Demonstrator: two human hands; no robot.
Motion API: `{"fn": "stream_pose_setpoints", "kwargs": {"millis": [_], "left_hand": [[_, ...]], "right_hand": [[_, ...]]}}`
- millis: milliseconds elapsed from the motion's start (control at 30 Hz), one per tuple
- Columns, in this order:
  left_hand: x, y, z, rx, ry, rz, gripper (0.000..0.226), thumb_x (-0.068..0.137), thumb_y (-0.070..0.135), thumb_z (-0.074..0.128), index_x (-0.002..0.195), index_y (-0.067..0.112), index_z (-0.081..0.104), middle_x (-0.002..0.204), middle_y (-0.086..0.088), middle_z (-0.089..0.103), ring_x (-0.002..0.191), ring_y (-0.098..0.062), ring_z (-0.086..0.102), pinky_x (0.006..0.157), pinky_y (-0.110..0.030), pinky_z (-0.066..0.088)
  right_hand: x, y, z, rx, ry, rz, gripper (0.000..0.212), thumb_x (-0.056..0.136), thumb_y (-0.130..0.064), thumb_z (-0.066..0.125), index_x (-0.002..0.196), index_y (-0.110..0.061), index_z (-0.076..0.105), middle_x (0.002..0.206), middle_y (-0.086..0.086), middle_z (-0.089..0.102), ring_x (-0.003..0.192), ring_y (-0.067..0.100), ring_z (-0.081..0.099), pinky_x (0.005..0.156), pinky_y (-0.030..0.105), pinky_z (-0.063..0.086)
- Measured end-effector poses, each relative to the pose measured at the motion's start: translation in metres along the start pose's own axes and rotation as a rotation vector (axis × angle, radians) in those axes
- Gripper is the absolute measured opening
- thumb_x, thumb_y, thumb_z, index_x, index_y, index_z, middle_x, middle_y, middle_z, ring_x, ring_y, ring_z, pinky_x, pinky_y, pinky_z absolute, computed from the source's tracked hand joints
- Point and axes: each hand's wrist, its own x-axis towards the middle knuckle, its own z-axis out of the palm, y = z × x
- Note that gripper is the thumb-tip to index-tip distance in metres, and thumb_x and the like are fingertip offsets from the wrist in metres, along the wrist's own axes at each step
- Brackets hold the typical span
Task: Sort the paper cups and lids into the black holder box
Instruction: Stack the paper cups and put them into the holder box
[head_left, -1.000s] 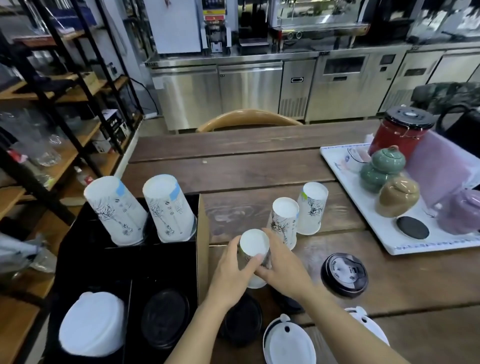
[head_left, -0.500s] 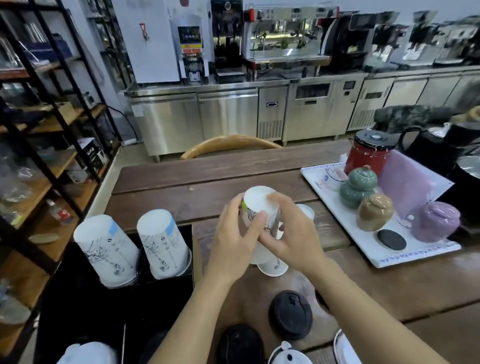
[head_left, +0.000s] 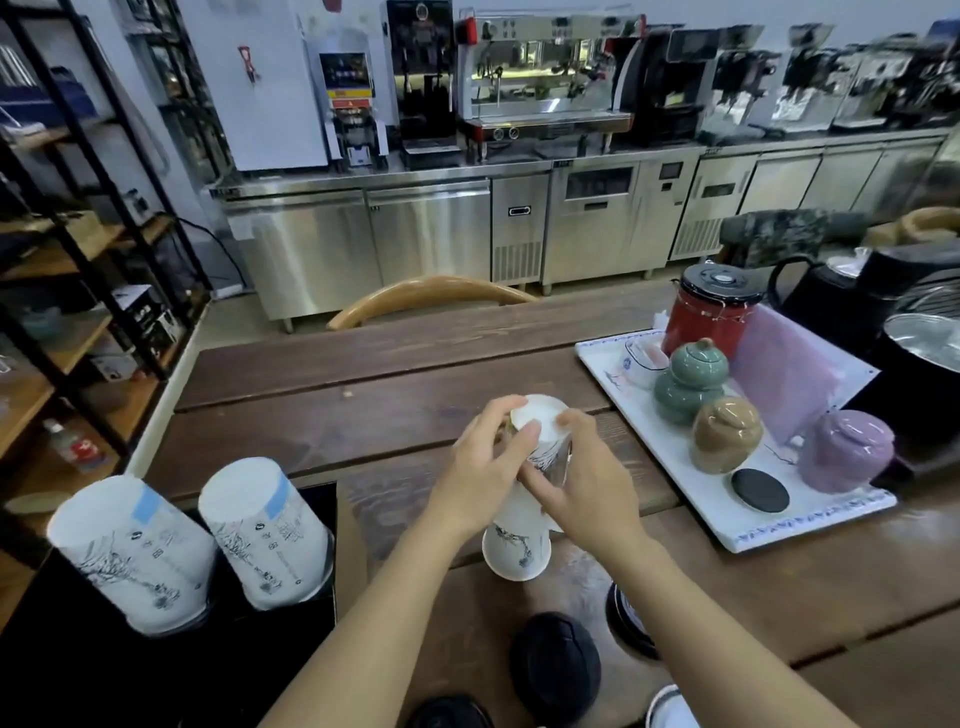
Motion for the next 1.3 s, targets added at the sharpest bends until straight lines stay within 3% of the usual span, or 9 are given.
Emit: {"fn": "stream_pose_setpoints", "kwargs": {"millis": [267, 500, 600, 700, 867, 1000, 1133, 1200, 1300], "left_hand": [[-0.002, -0.066, 0.018, 0.155, -0.102, -0.250, 0.030, 0.085, 0.035, 0.057, 0.115, 0.032, 0.051, 0.117, 0.004, 0.060, 0.111, -0.016, 0.056, 0.098, -0.037, 0.044], [-0.016, -0.078, 0.026, 0.022, -0.002, -0.215, 0.026, 0.076, 0.044, 0.057, 0.098, 0.051, 0.046, 0.114, 0.010, 0.058, 0.108, -0.005, 0.055, 0.093, -0.027, 0.045], [-0.014, -0.079, 0.031, -0.188, 0.112, -0.319, 0.016, 0.087, 0.042, 0.053, 0.100, 0.042, 0.045, 0.107, 0.004, 0.057, 0.098, -0.003, 0.056, 0.092, -0.029, 0.046], [-0.012, -0.085, 0.040, -0.336, 0.177, -0.489, 0.010, 0.096, 0.042, 0.040, 0.102, 0.043, 0.049, 0.113, 0.004, 0.060, 0.106, -0.014, 0.057, 0.094, -0.040, 0.045], [-0.020, -0.082, 0.048, -0.389, 0.194, -0.578, 0.022, 0.097, 0.044, 0.035, 0.095, 0.039, 0.056, 0.114, 0.007, 0.065, 0.105, -0.011, 0.058, 0.079, -0.031, 0.045], [-0.020, -0.066, 0.038, -0.370, 0.232, -0.486, 0.026, 0.096, 0.042, 0.037, 0.092, 0.038, 0.062, 0.107, 0.011, 0.068, 0.110, -0.015, 0.060, 0.098, -0.042, 0.047], [-0.011, -0.029, 0.029, -0.322, 0.262, -0.259, 0.027, 0.097, 0.039, 0.038, 0.092, 0.041, 0.064, 0.106, 0.016, 0.066, 0.111, -0.007, 0.056, 0.099, -0.032, 0.043], [-0.003, -0.008, 0.026, -0.322, 0.244, -0.160, 0.024, 0.097, 0.039, 0.038, 0.094, 0.041, 0.062, 0.110, 0.012, 0.065, 0.110, -0.006, 0.057, 0.098, -0.033, 0.044], [0.013, 0.018, 0.027, -0.352, 0.194, -0.056, 0.022, 0.096, 0.040, 0.040, 0.095, 0.037, 0.062, 0.113, 0.004, 0.066, 0.110, -0.010, 0.059, 0.096, -0.035, 0.046]], "right_hand": [[-0.013, 0.048, 0.048, 0.007, -0.269, 0.070, 0.053, 0.081, -0.042, 0.062, 0.120, -0.013, 0.040, 0.099, -0.005, 0.051, 0.099, 0.020, 0.055, 0.065, 0.026, 0.029], [-0.022, 0.055, 0.054, 0.164, -0.213, 0.083, 0.083, 0.065, -0.061, 0.055, 0.133, -0.017, 0.035, 0.115, -0.016, 0.047, 0.103, 0.003, 0.050, 0.075, 0.014, 0.036], [-0.023, 0.060, 0.055, 0.317, -0.293, 0.101, 0.084, 0.071, -0.032, 0.077, 0.133, -0.033, 0.021, 0.115, -0.023, 0.041, 0.097, -0.008, 0.045, 0.077, -0.004, 0.032], [-0.023, 0.068, 0.062, 0.355, -0.355, 0.130, 0.077, 0.071, -0.019, 0.077, 0.120, -0.045, 0.024, 0.119, -0.025, 0.040, 0.107, -0.011, 0.045, 0.082, -0.003, 0.031], [-0.021, 0.061, 0.060, 0.370, -0.331, 0.045, 0.066, 0.070, -0.009, 0.077, 0.105, -0.046, 0.035, 0.108, -0.028, 0.044, 0.104, -0.026, 0.041, 0.084, -0.005, 0.030], [-0.016, 0.042, 0.050, 0.362, -0.239, -0.018, 0.076, 0.060, -0.029, 0.075, 0.111, -0.061, 0.029, 0.110, -0.043, 0.041, 0.107, -0.013, 0.044, 0.089, 0.005, 0.033], [0.000, 0.018, 0.016, 0.357, -0.133, -0.039, 0.072, 0.054, -0.052, 0.065, 0.109, -0.068, 0.021, 0.110, -0.048, 0.037, 0.105, -0.018, 0.042, 0.084, 0.002, 0.033], [0.011, 0.010, -0.005, 0.328, -0.075, -0.090, 0.072, 0.055, -0.054, 0.064, 0.115, -0.060, 0.024, 0.110, -0.052, 0.034, 0.102, -0.022, 0.040, 0.082, 0.003, 0.034], [0.030, 0.012, -0.026, 0.280, -0.007, -0.128, 0.088, 0.058, -0.052, 0.069, 0.131, -0.035, 0.022, 0.120, -0.031, 0.039, 0.115, -0.002, 0.043, 0.092, 0.023, 0.039]]}}
